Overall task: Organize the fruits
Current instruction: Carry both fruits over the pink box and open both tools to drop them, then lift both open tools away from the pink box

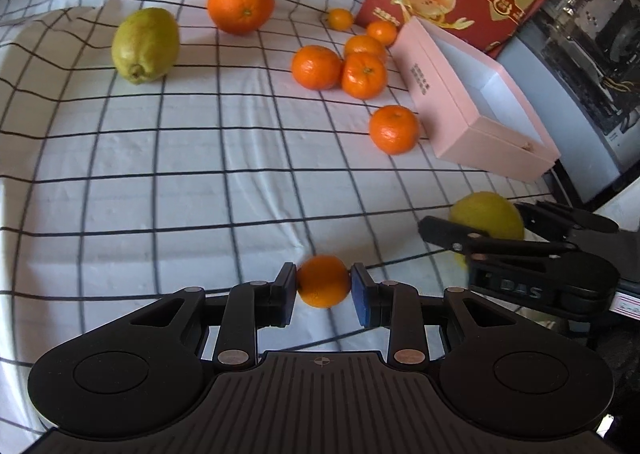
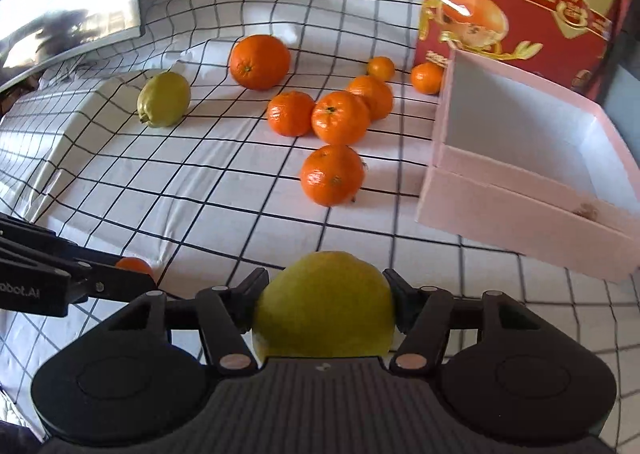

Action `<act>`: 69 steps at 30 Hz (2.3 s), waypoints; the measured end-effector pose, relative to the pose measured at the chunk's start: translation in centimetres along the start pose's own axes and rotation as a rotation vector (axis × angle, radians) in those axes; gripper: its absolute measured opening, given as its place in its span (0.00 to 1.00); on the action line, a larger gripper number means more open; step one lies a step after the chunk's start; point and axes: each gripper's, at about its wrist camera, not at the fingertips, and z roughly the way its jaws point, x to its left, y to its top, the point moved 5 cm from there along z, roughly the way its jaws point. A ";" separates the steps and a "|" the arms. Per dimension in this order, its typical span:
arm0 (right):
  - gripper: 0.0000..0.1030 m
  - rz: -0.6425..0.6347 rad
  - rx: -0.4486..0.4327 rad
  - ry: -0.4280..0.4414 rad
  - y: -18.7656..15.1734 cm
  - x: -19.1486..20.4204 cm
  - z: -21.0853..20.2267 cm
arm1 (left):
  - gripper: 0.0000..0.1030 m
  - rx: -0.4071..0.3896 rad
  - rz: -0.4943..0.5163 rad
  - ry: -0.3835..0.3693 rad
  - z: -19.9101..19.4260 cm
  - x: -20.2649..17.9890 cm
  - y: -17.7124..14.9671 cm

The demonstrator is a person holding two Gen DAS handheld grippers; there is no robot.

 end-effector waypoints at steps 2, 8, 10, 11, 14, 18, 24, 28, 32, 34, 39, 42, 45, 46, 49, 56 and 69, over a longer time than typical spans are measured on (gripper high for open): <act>0.60 0.023 -0.012 0.002 -0.1 -0.7 -1.2 | 0.33 0.002 -0.009 -0.021 0.3 -0.7 0.5; 0.60 0.088 -0.120 -0.027 2.4 -5.1 -6.2 | 0.33 -0.091 0.056 -0.158 -0.3 -5.9 7.4; 0.60 0.094 -0.177 -0.062 4.5 -7.3 -7.8 | 0.33 -0.150 0.108 -0.189 -0.7 -8.5 10.8; 0.60 0.100 -0.203 -0.081 5.6 -8.4 -8.4 | 0.33 -0.178 0.136 -0.198 -0.9 -10.0 12.7; 0.60 0.097 -0.250 -0.140 8.9 -12.0 -9.5 | 0.33 -0.233 0.216 -0.211 -0.4 -14.7 18.4; 0.60 0.090 -0.240 -0.186 12.4 -16.0 -9.4 | 0.33 -0.264 0.280 -0.199 1.3 -19.2 24.1; 0.60 0.113 -0.163 -0.157 13.1 -19.4 -6.1 | 0.33 -0.127 0.389 -0.103 9.7 -22.3 24.5; 0.60 0.094 -0.076 -0.126 11.1 -19.4 -2.2 | 0.33 -0.073 0.506 -0.018 14.6 -22.9 22.9; 0.60 0.059 -0.007 -0.108 9.4 -19.1 1.2 | 0.34 -0.031 0.496 -0.019 17.3 -22.3 22.7; 0.60 0.051 0.015 -0.108 8.9 -19.0 2.5 | 0.34 -0.016 0.486 -0.006 18.6 -22.2 22.8; 0.60 0.044 0.070 -0.128 8.6 -19.3 5.1 | 0.34 -0.031 0.509 0.047 19.8 -21.7 23.1; 0.60 -0.021 0.094 -0.159 8.9 -18.8 5.9 | 0.34 -0.046 0.506 0.079 19.7 -21.6 23.5; 0.60 -0.046 0.127 -0.171 8.8 -18.5 6.2 | 0.34 -0.068 0.476 0.123 18.9 -20.8 24.2; 0.60 -0.053 0.134 -0.181 8.8 -18.4 6.3 | 0.34 -0.084 0.466 0.115 18.6 -20.6 24.5; 0.67 -0.013 0.109 -0.196 9.0 -18.5 5.4 | 0.34 -0.145 0.422 0.046 16.0 -19.9 24.6; 0.75 0.090 -0.031 -0.259 9.2 -18.0 0.4 | 0.34 -0.270 0.319 -0.054 8.1 -16.1 20.9; 0.82 0.165 -0.210 -0.284 7.8 -11.1 -4.8 | 0.34 -0.362 0.128 0.133 -1.7 -0.4 12.7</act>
